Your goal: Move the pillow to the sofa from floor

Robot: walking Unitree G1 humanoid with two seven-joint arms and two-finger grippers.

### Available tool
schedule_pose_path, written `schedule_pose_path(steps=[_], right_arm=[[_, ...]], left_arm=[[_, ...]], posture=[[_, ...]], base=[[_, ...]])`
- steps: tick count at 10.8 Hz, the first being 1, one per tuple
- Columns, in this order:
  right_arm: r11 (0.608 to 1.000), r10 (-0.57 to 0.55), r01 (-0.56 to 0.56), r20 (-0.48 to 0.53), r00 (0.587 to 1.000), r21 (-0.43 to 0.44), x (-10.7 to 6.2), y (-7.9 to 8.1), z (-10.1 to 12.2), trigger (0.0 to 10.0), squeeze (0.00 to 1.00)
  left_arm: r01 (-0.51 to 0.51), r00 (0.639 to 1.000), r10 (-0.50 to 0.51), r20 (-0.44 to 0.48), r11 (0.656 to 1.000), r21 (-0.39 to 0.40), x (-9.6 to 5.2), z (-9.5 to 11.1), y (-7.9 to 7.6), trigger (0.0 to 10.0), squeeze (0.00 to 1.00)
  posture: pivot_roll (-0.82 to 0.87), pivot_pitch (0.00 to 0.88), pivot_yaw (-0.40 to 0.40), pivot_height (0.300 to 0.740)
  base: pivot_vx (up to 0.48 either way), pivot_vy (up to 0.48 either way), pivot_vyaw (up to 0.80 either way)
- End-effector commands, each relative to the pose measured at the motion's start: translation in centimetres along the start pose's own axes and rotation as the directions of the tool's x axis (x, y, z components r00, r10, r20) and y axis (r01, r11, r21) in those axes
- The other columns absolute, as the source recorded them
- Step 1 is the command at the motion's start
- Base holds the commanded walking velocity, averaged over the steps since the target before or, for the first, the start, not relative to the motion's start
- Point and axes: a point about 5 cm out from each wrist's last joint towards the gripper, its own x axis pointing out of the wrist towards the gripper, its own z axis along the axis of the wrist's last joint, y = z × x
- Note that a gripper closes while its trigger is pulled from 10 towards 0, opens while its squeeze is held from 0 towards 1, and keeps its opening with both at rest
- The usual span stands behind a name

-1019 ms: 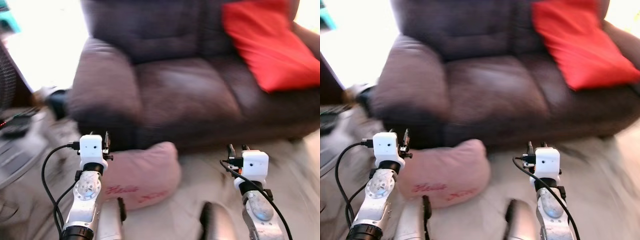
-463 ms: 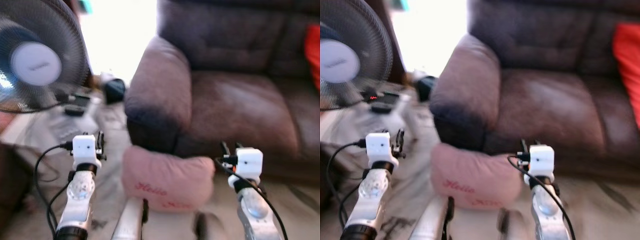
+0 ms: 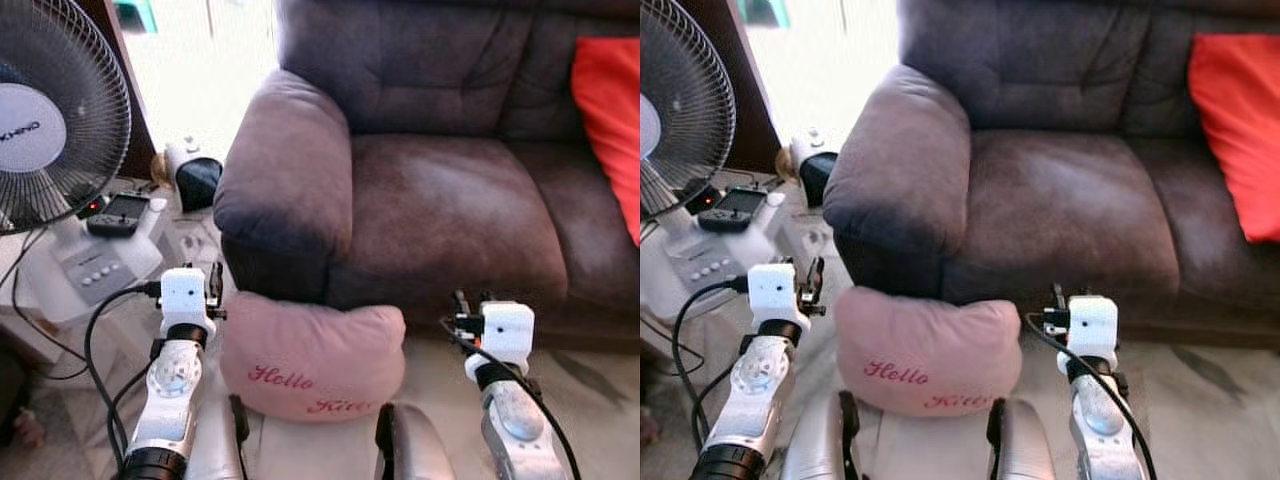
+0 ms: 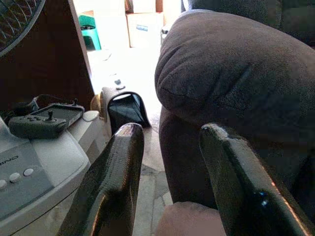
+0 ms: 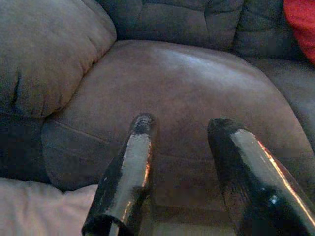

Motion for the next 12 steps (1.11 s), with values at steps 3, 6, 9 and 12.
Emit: schedule_pose_path(steps=[3, 6, 9, 12], right_arm=[[0.998, -0.063, 0.067, -0.266, 0.962, 0.006, -0.6, -0.9, -4.3, 10.0, 0.00], [0.987, 0.010, 0.051, -0.379, 0.925, 0.151, -1.6, 0.3, -6.8, 10.0, 0.00], [0.984, 0.066, -0.005, -0.333, 0.941, 0.181, -0.5, 1.2, -6.9, 10.0, 0.00], [0.991, 0.078, -0.044, -0.276, 0.958, 0.127, -0.1, 1.0, -6.5, 10.0, 0.00]], left_arm=[[0.041, 0.992, -0.039, -0.117, 0.999, 0.015, -0.7, -2.1, 0.0, 10.0, 0.00], [0.046, 0.974, -0.038, -0.222, 0.998, 0.030, -1.8, -4.3, 0.5, 10.0, 0.00], [-0.018, 0.926, 0.010, -0.378, 1.000, -0.016, -3.7, -7.6, 1.9, 10.0, 0.00], [-0.015, 0.939, -0.002, -0.344, 0.999, -0.046, -4.1, -7.5, 1.0, 10.0, 0.00]], posture=[[-0.02, 0.042, -0.037, 0.540], [-0.01, 0.046, -0.033, 0.540], [-0.01, 0.036, -0.034, 0.540], [-0.01, 0.022, -0.035, 0.540]], base=[[0.000, 0.000, 0.00], [0.000, 0.000, 0.00], [0.000, 0.000, 0.00], [0.000, 0.000, 0.00]])
